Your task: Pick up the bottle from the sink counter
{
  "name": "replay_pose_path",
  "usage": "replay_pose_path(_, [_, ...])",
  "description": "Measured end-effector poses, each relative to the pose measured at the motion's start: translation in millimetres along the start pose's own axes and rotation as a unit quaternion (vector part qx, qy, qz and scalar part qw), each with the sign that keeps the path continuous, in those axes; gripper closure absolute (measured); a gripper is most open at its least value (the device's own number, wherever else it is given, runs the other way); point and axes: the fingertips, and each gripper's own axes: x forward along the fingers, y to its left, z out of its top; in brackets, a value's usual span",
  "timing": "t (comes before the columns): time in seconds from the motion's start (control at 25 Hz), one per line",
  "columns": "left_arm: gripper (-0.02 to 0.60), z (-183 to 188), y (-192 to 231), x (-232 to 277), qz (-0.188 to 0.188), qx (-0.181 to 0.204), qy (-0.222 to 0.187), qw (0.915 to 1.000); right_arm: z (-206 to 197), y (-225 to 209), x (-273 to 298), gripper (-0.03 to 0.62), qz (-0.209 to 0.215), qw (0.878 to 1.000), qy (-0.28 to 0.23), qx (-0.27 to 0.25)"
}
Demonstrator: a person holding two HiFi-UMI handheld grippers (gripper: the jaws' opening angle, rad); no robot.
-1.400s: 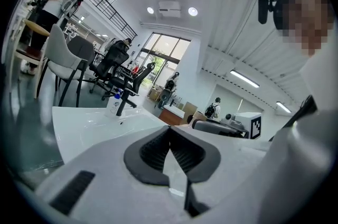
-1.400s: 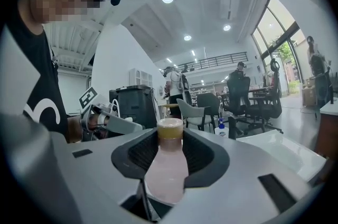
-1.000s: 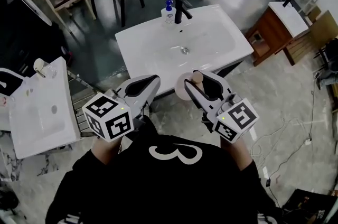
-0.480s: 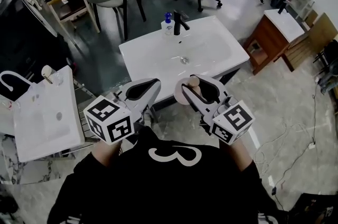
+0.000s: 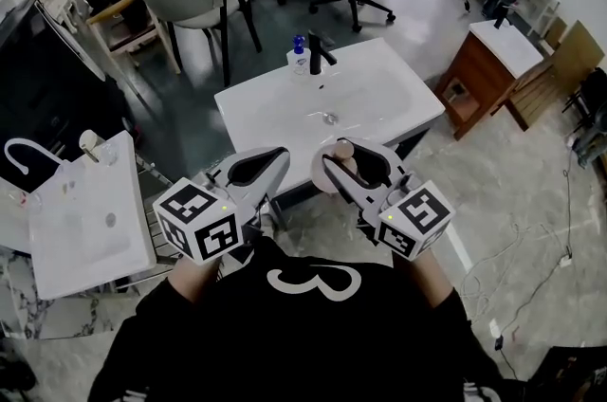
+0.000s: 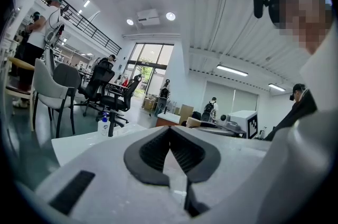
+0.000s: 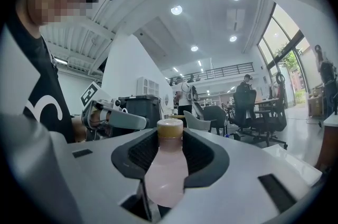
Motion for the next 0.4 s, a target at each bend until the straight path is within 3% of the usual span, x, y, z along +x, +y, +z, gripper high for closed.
replay_pose_path(0.4, [0.567, 2.6, -5.1, 3.5, -0.007, 0.004, 0.006, 1.0000, 2.8, -1.8, -4.6, 0.450, -0.003, 1.000, -0.002, 0.003])
